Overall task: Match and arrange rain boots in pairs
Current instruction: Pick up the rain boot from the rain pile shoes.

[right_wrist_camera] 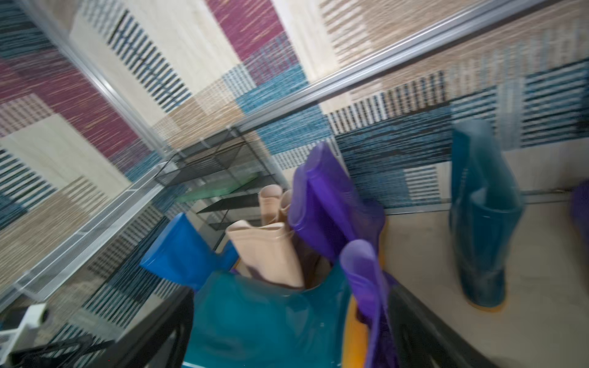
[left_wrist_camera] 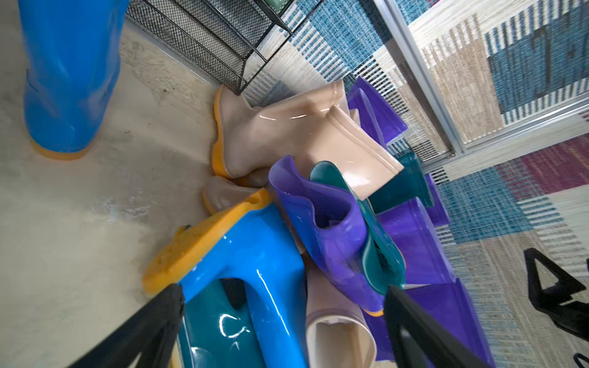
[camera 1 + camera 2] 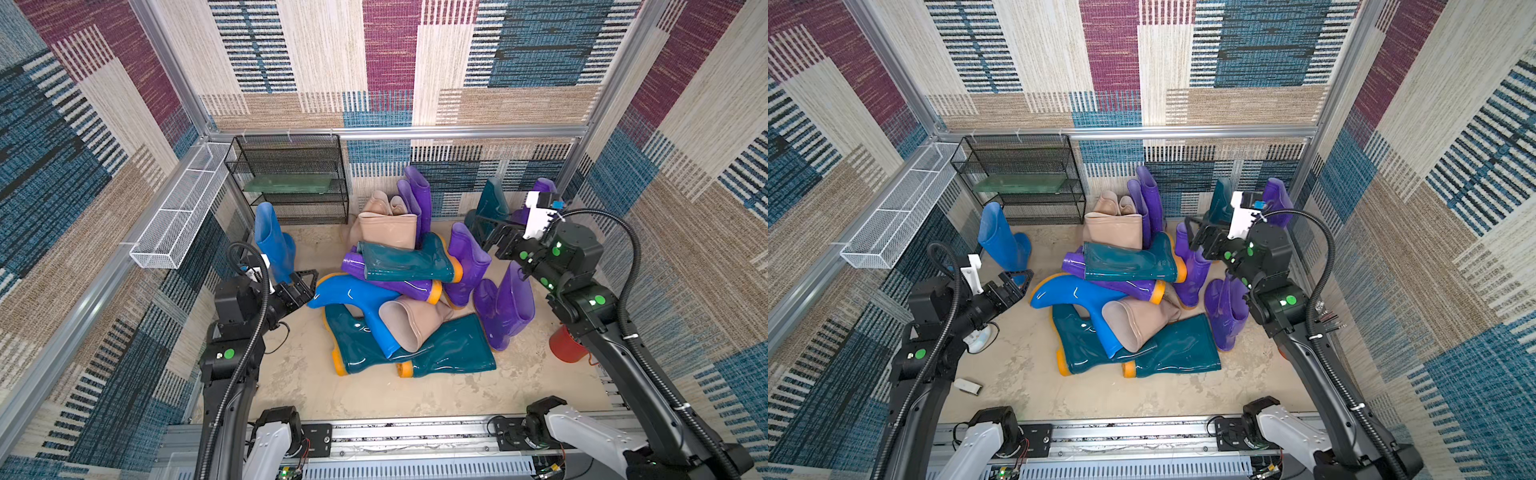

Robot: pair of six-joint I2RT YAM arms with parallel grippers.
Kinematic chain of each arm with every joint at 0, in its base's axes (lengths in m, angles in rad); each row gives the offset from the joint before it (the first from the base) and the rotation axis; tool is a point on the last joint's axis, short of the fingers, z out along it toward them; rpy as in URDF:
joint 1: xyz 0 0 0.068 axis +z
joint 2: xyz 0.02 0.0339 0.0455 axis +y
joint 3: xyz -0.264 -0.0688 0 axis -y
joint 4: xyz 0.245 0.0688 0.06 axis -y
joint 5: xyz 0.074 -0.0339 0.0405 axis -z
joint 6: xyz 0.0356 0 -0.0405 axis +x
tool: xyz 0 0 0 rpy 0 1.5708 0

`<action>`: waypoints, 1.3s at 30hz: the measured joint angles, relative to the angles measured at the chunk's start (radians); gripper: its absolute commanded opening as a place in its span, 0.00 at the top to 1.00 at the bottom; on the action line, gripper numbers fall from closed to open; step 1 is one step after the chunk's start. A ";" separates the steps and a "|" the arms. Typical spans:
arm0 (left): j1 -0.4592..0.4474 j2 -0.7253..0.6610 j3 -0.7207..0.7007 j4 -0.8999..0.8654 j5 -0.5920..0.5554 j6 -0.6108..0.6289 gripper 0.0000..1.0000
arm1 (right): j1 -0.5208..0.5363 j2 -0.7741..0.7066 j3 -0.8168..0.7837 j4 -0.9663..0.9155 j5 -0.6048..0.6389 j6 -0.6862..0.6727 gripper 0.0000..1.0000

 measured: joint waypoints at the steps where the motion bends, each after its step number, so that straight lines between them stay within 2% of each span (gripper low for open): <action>1: -0.004 -0.038 -0.034 -0.008 0.000 -0.027 0.00 | 0.062 0.000 0.007 -0.005 0.029 -0.013 0.00; 5: -0.013 -0.145 -0.200 0.003 -0.014 -0.166 0.00 | 0.245 0.028 0.027 -0.029 0.138 -0.052 0.05; 8: -0.029 -0.165 -0.274 0.015 -0.016 -0.245 0.00 | 0.322 0.063 0.042 -0.047 0.199 -0.076 0.05; 13: -0.052 -0.157 -0.354 0.115 -0.047 -0.314 0.00 | 0.364 0.079 0.040 -0.047 0.250 -0.095 0.05; 17: -0.053 -0.130 -0.381 0.160 -0.127 -0.305 0.03 | 0.370 0.087 0.037 -0.048 0.266 -0.098 0.05; 20: -0.055 -0.076 -0.312 0.148 -0.175 -0.229 0.16 | 0.370 0.085 0.037 -0.053 0.277 -0.102 0.05; 24: -0.059 0.044 -0.165 0.104 -0.195 -0.079 0.25 | 0.370 0.069 0.023 -0.061 0.285 -0.108 0.05; 27: -0.071 0.140 -0.071 0.041 -0.196 0.045 0.23 | 0.370 0.058 -0.001 -0.061 0.300 -0.122 0.05; 32: -0.106 0.278 0.044 -0.064 -0.229 0.230 0.14 | 0.360 0.058 -0.026 -0.061 0.304 -0.146 0.05; 37: -0.116 0.396 0.102 -0.121 -0.229 0.355 0.13 | 0.330 0.057 -0.046 -0.060 0.285 -0.155 0.05; 39: -0.120 0.447 0.128 -0.127 -0.230 0.389 0.16 | 0.322 0.056 -0.051 -0.059 0.269 -0.159 0.05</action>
